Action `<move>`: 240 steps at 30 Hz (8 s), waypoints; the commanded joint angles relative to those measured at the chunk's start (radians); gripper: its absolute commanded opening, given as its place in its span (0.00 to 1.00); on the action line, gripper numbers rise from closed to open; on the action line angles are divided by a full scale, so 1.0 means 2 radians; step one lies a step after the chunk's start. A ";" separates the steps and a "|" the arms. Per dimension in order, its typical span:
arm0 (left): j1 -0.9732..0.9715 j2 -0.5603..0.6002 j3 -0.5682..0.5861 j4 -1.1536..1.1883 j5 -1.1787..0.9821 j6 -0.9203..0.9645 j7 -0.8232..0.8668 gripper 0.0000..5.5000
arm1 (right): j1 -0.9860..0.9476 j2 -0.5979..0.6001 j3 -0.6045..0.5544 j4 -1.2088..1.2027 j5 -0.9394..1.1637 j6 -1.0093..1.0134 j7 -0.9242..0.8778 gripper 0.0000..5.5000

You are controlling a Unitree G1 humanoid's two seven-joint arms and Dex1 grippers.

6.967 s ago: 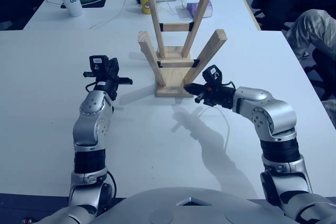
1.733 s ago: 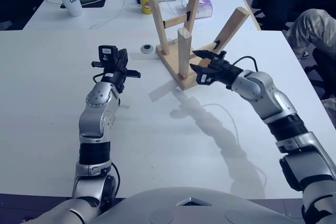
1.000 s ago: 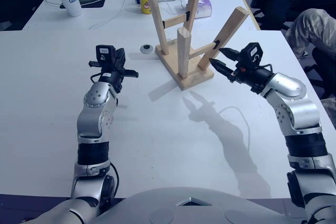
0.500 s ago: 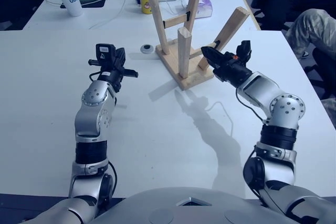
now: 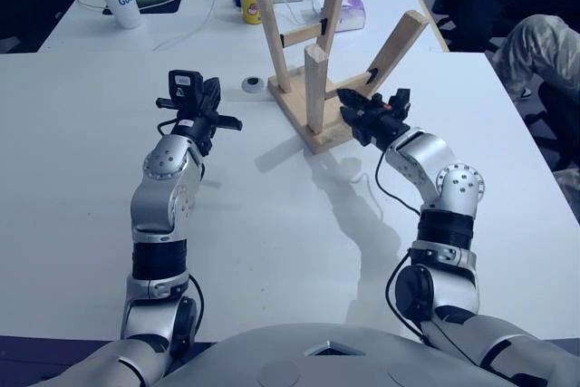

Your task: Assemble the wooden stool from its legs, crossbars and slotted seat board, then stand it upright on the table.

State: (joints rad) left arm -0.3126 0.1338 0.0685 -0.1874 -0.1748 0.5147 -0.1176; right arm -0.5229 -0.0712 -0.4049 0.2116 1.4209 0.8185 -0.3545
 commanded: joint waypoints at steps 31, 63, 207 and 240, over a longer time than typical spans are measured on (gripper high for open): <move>-0.012 -0.005 -0.008 -0.007 0.007 0.000 0.008 0.00 | -0.061 0.072 -0.018 0.079 -0.047 -0.029 0.042 0.37; -0.055 0.067 0.130 -0.045 -0.036 0.011 0.021 0.00 | 0.030 -0.203 -0.005 0.041 0.058 0.342 0.305 0.26; 0.094 0.031 -0.063 0.088 0.106 -0.053 -0.027 0.00 | 0.135 -0.112 0.229 -0.096 -0.709 -0.149 0.325 0.00; 0.133 -0.007 -0.007 0.047 0.064 -0.037 0.011 0.00 | 0.155 -0.107 0.182 -0.027 -0.703 -0.285 0.303 0.00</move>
State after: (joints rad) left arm -0.0614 0.1117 0.0603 -0.0869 -0.0397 0.4484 -0.0782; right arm -0.2409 -0.2789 -0.0324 0.1694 0.0092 0.2255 0.2529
